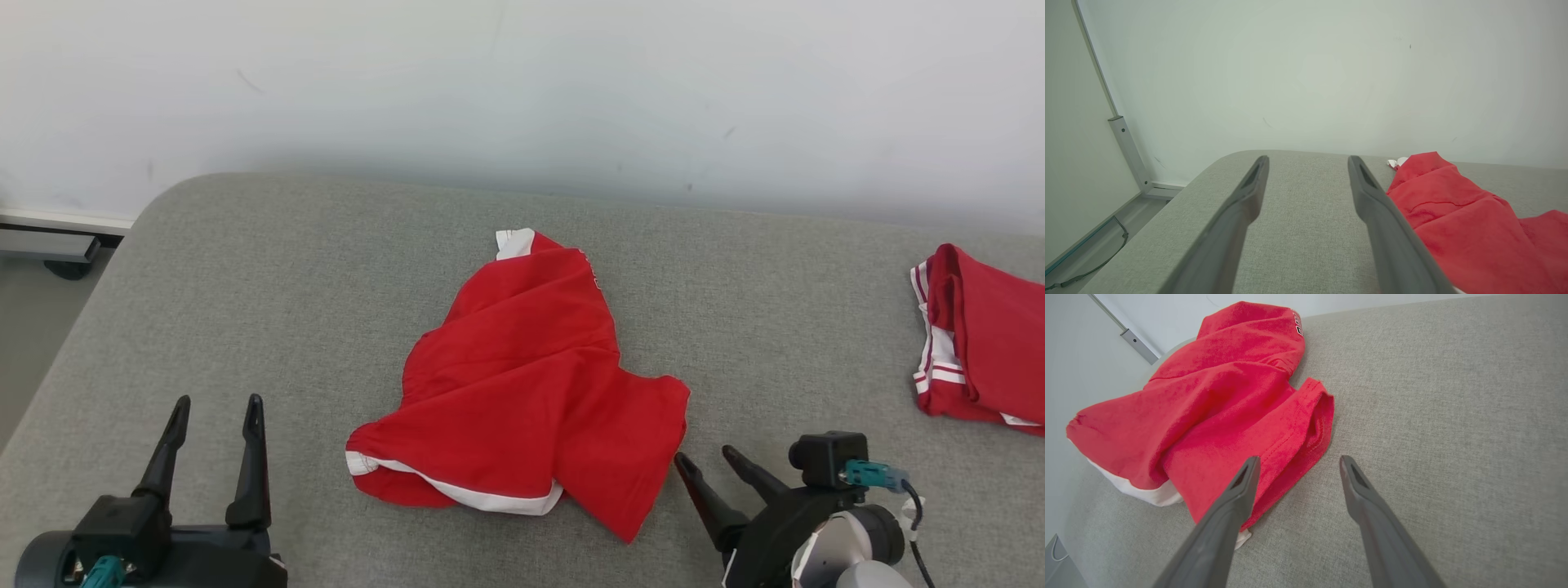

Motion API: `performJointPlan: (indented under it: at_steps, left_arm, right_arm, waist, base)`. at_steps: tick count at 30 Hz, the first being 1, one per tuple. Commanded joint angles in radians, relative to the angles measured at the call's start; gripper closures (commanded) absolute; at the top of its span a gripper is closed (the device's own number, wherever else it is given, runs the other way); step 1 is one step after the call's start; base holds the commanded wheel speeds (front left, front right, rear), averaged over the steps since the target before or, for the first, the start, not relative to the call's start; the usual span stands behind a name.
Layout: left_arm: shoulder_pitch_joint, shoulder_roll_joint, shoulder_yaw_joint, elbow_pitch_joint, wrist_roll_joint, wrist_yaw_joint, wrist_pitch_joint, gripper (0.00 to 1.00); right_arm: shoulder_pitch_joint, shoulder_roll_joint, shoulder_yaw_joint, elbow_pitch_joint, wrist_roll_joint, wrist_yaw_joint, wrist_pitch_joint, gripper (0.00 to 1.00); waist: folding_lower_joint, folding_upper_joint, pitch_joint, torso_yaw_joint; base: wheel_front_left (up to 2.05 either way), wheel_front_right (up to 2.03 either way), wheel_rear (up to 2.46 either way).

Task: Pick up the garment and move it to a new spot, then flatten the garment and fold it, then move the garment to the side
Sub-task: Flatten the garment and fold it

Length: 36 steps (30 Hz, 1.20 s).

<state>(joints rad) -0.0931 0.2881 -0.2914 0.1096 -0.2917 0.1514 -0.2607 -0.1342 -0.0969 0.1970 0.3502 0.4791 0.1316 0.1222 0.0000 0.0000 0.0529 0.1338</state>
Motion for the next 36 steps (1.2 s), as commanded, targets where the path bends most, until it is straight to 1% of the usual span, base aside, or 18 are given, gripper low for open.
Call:
performJointPlan:
  at_steps: [1, 8, 19, 21, 22, 23, 24, 25, 29, 36]
  left_arm:
    - [0.012, -0.004, 0.017, 0.004, 0.010, -0.007, -0.006, 0.00]
    - [0.022, -0.029, 0.055, 0.015, 0.041, -0.036, -0.006, 0.00]
    - [0.023, -0.072, 0.083, 0.035, 0.075, -0.081, -0.006, 0.00]
    - [0.024, -0.076, 0.085, 0.036, 0.079, -0.081, -0.006, 0.00]
    - [0.026, -0.079, 0.088, 0.037, 0.083, -0.085, -0.006, 0.00]
    - [0.027, -0.081, 0.090, 0.038, 0.085, -0.088, -0.006, 0.00]
    - [0.029, -0.084, 0.094, 0.039, 0.088, -0.089, -0.006, 0.00]
    - [0.031, -0.087, 0.097, 0.040, 0.092, -0.090, -0.006, 0.00]
    - [0.036, -0.096, 0.110, 0.042, 0.101, -0.098, -0.006, 0.00]
    - [0.041, -0.114, 0.131, 0.044, 0.119, -0.115, -0.006, 0.00]
  right_arm:
    - [-0.012, -0.002, 0.010, 0.006, 0.021, -0.002, 0.009, 0.00]
    - [-0.022, -0.001, 0.050, 0.040, 0.084, -0.002, 0.032, 0.00]
    - [-0.071, -0.002, 0.110, 0.141, 0.133, -0.002, 0.000, 0.00]
    - [-0.077, 0.000, 0.117, 0.150, 0.134, -0.002, -0.004, 0.00]
    - [-0.082, 0.002, 0.124, 0.159, 0.138, -0.002, -0.010, 0.16]
    - [-0.088, 0.002, 0.131, 0.167, 0.139, -0.002, -0.015, 0.45]
    - [-0.092, 0.003, 0.138, 0.175, 0.144, -0.002, -0.021, 0.87]
    - [-0.095, 0.002, 0.146, 0.182, 0.149, -0.002, -0.026, 1.00]
    - [-0.111, -0.010, 0.167, 0.205, 0.167, -0.002, -0.043, 1.00]
    - [-0.145, -0.070, 0.158, 0.179, 0.209, -0.002, -0.087, 1.00]
  waist:
    - [0.0000, 0.0000, -0.001, 0.003]
    - [0.0000, 0.0000, -0.005, 0.014]
    - [0.0000, 0.0000, -0.008, 0.044]
    - [0.0000, 0.0000, -0.009, 0.046]
    - [0.0000, 0.0000, -0.010, 0.048]
    - [0.0000, 0.0000, -0.011, 0.050]
    - [0.0000, 0.0000, -0.012, 0.051]
    - [0.0000, 0.0000, -0.013, 0.051]
    - [0.0000, 0.0000, -0.014, 0.048]
    - [0.0000, 0.0000, -0.010, 0.027]
  base:
    - [0.00, 0.00, 0.00]
    - [0.00, 0.00, 0.00]
    - [0.00, 0.00, 0.00]
    - [0.00, 0.00, 0.00]
    - [0.00, 0.00, 0.00]
    - [0.00, 0.00, 0.00]
    - [0.00, 0.00, 0.00]
    - [0.00, 0.00, 0.00]
    - [0.00, 0.00, 0.00]
    - [0.00, 0.00, 0.00]
